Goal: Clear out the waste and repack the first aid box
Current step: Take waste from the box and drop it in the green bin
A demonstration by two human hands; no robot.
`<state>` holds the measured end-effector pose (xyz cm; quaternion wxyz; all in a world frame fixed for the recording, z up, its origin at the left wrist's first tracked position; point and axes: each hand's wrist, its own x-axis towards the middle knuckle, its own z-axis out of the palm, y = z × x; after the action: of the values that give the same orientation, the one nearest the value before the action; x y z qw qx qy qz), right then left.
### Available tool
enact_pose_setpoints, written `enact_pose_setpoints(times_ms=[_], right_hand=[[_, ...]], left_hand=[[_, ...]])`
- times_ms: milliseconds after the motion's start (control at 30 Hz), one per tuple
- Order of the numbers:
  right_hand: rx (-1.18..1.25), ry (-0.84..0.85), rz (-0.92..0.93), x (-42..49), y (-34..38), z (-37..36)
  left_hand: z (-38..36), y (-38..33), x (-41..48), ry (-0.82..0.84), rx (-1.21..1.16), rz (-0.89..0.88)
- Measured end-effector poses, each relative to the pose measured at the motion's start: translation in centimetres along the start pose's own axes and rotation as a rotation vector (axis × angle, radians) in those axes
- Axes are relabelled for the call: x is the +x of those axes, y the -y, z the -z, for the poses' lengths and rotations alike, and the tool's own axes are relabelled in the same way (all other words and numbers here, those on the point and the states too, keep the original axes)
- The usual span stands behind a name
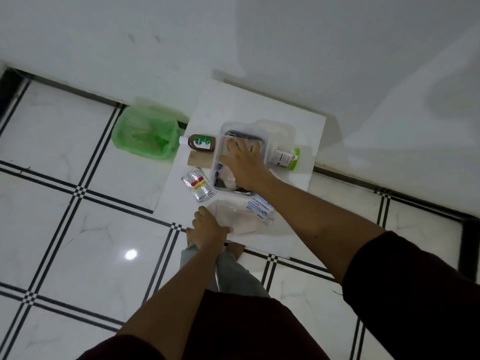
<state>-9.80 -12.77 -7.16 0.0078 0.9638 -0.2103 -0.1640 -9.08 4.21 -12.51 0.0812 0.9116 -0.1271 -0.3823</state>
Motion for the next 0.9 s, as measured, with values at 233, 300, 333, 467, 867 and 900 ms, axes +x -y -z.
enact_pose_setpoints(times_ms=[233,300,333,467,867,900], right_hand=[[-0.076,-0.149,0.017,-0.2,-0.8,1.6],[-0.070,-0.237,-0.001,-0.8,-1.5,2.4],[-0.070,-0.285,-0.009,-1.0,-1.9,2.7],[-0.033,-0.360,-0.030,-1.7,-3.1,4.5],[1.230,-0.227,-0.353,2.1,-0.3,12.6],[1.289,-0.209,-0.384,3.0,0.5,12.8]], left_hand=[[1.5,1.2,0.9,0.107,-0.121,-0.147],[3.1,1.0,0.4,0.141,-0.159,-0.205],[4.0,1.1,0.2,0.139,-0.193,-0.219],[8.7,1.8,-1.1,0.127,-0.507,-0.146],[21.3,2.0,1.3,-0.070,-1.151,-0.064],[21.9,2.1,2.3,-0.095,-1.193,-0.021]])
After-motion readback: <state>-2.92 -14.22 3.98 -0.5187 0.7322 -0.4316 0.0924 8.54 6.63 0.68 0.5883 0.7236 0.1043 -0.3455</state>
